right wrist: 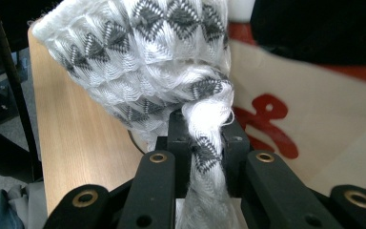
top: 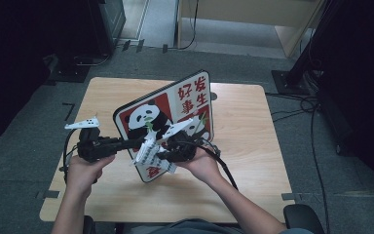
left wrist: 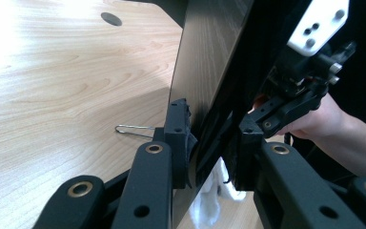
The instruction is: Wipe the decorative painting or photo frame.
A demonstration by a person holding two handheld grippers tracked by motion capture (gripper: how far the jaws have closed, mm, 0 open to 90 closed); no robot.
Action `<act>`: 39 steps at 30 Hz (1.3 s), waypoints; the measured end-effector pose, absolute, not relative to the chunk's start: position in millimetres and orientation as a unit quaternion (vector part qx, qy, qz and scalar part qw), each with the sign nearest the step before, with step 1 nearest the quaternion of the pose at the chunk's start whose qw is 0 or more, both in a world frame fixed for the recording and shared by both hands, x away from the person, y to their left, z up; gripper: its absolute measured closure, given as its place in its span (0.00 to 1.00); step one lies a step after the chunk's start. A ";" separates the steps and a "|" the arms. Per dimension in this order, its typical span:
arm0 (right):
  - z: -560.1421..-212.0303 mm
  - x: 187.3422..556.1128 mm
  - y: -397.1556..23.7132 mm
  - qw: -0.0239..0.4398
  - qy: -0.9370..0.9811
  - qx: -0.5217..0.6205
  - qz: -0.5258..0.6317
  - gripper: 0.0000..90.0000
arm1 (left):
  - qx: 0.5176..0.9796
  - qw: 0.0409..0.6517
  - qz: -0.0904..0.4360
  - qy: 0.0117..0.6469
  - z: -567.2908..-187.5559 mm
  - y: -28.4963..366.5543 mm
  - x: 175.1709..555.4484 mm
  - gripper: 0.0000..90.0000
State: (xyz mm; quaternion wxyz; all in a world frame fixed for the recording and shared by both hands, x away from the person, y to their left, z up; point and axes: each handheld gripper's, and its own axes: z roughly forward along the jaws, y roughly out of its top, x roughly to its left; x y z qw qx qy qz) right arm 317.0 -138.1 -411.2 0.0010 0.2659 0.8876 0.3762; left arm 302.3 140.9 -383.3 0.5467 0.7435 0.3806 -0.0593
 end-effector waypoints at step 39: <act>-476.3 298.9 -146.3 -0.021 0.890 0.275 0.363 0.90 | 0.743 0.546 -0.055 0.383 -383.0 140.3 302.0 0.83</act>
